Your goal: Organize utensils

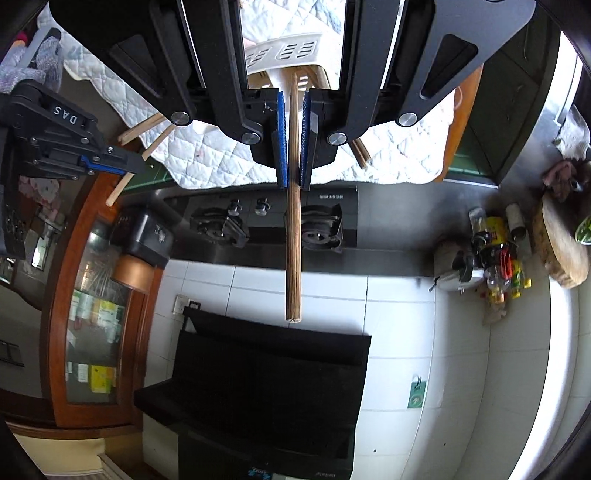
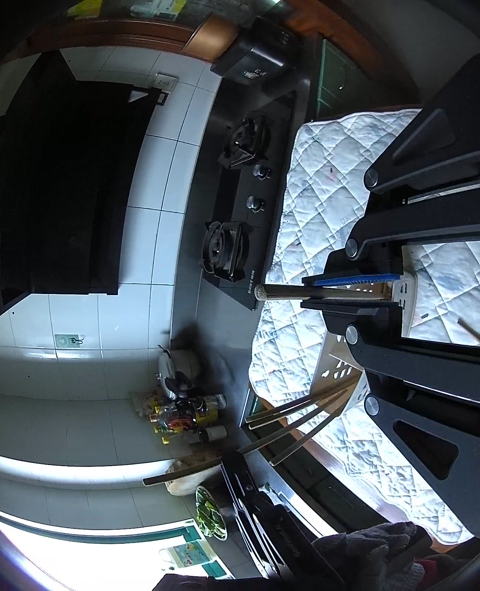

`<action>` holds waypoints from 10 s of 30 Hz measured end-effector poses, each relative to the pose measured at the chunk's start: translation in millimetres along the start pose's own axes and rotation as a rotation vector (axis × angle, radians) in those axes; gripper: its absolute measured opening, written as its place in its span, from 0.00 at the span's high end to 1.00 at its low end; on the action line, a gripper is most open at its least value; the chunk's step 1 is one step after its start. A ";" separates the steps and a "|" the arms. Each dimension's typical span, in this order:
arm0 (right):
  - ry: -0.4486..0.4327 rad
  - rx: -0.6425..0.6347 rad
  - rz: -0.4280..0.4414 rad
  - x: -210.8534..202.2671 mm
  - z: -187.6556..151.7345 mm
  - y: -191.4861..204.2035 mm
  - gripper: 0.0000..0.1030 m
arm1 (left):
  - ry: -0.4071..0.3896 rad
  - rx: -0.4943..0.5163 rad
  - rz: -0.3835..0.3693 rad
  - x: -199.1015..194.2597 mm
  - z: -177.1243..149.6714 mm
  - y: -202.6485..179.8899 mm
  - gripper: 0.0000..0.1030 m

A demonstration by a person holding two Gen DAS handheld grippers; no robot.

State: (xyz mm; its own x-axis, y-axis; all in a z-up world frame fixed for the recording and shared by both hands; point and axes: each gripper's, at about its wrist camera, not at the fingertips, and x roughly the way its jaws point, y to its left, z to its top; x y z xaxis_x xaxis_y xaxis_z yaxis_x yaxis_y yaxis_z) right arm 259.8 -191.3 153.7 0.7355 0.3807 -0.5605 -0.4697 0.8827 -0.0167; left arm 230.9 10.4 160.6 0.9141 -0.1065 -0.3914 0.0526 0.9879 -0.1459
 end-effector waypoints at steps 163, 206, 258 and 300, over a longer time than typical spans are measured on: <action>-0.077 0.098 -0.011 -12.9 13.5 -8.2 0.94 | 0.050 0.120 -0.058 -47.9 -12.6 -19.9 0.95; -0.045 0.024 -0.056 -67.6 -104.5 32.9 0.28 | 0.084 0.081 -0.017 -94.3 -114.4 -12.4 0.45; 0.016 0.116 -0.186 -102.6 -223.5 58.8 0.07 | 0.162 0.073 0.102 -144.7 -212.5 -10.5 0.17; 0.066 0.098 -0.198 -91.3 -240.2 57.4 0.07 | 0.260 0.018 0.095 -133.9 -235.2 -9.0 0.08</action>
State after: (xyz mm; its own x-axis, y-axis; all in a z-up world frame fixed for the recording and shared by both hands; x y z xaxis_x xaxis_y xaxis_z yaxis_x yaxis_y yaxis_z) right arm 48.5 -241.6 5.0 0.7732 0.1816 -0.6076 -0.2676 0.9621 -0.0529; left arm 13.5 -10.8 0.6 0.7813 -0.0368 -0.6230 -0.0187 0.9964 -0.0823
